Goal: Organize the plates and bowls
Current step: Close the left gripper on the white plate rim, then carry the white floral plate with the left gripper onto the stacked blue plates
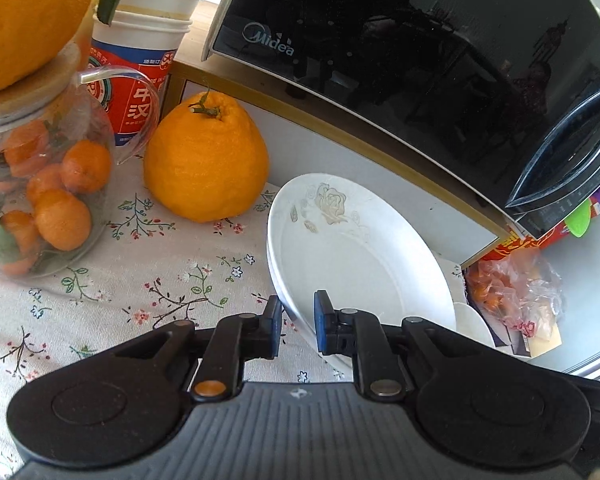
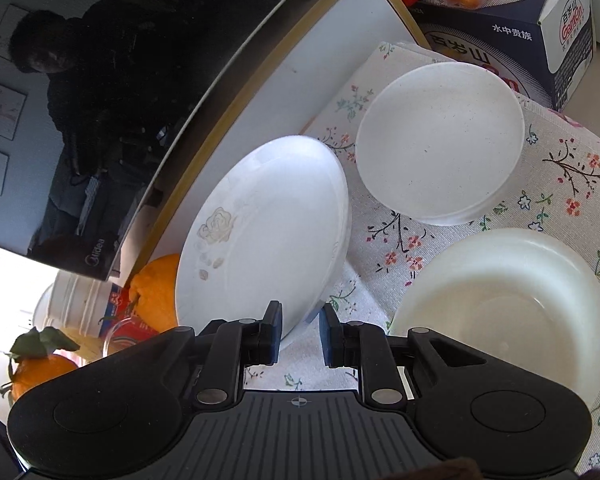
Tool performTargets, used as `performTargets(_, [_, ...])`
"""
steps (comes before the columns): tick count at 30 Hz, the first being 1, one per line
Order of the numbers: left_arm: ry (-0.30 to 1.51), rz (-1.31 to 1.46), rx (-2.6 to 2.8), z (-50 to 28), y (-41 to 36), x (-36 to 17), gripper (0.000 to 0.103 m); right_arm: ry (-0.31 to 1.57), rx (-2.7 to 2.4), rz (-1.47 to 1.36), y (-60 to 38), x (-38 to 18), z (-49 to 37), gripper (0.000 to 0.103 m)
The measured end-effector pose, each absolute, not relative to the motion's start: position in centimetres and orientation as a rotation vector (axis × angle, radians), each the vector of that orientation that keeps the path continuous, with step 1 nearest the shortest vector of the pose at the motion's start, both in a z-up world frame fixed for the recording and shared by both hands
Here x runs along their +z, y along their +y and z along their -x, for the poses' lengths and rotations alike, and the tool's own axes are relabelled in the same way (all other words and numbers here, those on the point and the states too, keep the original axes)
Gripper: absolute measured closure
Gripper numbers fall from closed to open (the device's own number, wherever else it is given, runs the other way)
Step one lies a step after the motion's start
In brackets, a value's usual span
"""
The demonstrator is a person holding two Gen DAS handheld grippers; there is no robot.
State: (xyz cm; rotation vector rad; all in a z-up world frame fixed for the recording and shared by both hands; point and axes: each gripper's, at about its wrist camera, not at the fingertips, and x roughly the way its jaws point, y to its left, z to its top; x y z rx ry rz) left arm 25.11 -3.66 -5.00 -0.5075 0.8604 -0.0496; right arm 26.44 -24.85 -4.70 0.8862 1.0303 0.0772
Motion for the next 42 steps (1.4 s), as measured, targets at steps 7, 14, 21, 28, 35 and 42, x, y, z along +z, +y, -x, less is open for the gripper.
performTargets(7, [0.839,0.525,-0.024,-22.4,-3.0,-3.1,0.089,1.021,0.136,-0.876,-24.7,-3.0,-24.2,0.083])
performTargets(14, [0.804,0.531,0.001,-19.1,-2.0,-0.9,0.089,1.012,0.213,-0.846,-24.2,-0.7,-21.3,0.083])
performTargets(21, [0.762,0.569,0.04,-14.7,0.1,0.4,0.089,1.008,0.326,-0.778,-22.6,1.4,-18.2,0.083])
performTargets(28, [0.734,0.619,0.109,-10.5,2.6,0.5,0.089,1.028,0.425,-0.703,-20.0,2.3,-15.5,0.083])
performTargets(35, [0.709,0.655,0.169,-6.3,4.6,0.4,0.089,1.061,0.514,-0.65,-17.9,2.6,-12.7,0.083])
performTargets(42, [0.717,0.696,0.215,-2.5,6.1,-0.6,0.089,1.104,0.581,-0.593,-16.8,2.1,-9.8,0.083])
